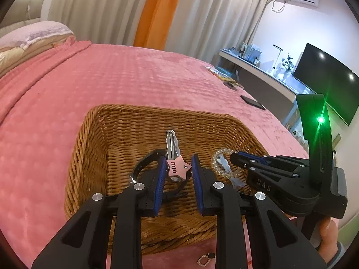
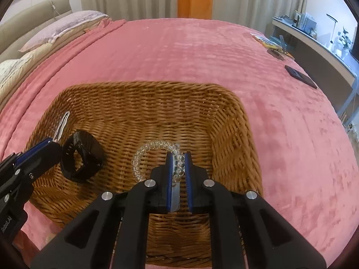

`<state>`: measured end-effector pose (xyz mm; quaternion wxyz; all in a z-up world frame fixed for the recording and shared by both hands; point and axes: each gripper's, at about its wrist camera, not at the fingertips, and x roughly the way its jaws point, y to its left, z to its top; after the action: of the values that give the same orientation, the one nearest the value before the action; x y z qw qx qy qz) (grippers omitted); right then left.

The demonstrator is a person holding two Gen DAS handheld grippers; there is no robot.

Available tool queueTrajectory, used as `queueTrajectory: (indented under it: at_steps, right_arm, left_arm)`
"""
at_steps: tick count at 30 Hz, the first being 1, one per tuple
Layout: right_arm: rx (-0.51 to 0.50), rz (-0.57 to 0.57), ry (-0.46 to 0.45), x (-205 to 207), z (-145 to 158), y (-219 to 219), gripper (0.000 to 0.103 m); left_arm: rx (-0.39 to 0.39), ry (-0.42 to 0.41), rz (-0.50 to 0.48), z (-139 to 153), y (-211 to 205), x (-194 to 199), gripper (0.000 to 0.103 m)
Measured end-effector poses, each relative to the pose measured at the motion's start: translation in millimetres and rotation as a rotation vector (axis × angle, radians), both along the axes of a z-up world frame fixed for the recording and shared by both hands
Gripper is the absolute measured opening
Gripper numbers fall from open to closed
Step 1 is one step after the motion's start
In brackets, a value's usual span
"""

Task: Organize jewelry
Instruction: 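Carry the silver clip and beaded bracelet into the basket and release both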

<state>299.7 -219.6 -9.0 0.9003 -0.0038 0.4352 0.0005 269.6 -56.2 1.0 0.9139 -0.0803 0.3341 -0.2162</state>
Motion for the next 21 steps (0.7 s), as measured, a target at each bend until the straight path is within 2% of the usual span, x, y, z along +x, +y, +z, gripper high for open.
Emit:
queueTrajectory:
  at_steps: [7,11,14,15,17,19,21]
  right_arm:
    - [0.02,0.009,0.005,-8,5,-2,0.01]
    - [0.03,0.015,-0.02,-29,21,-3,0.01]
    - [0.06,0.023,-0.045,-51,39,-6,0.01]
    - [0.076,0.028,-0.057,-61,47,-7,0.012]
    - [0.095,0.035,-0.087,-80,62,-7,0.02]
    - [0.112,0.049,-0.125,-104,78,-6,0.031]
    - [0.123,0.065,-0.153,-122,91,-3,0.032]
  left_arm:
    - [-0.012,0.005,-0.007,5,4,-7,0.026]
    - [-0.04,-0.037,0.004,27,16,-28,0.037]
    - [-0.053,-0.077,0.009,47,28,-51,0.039]
    - [-0.058,-0.092,0.009,54,33,-60,0.04]
    - [-0.066,-0.13,0.013,70,44,-83,0.048]
    - [-0.071,-0.161,0.017,82,53,-103,0.05]
    - [-0.071,-0.186,0.023,92,63,-125,0.05]
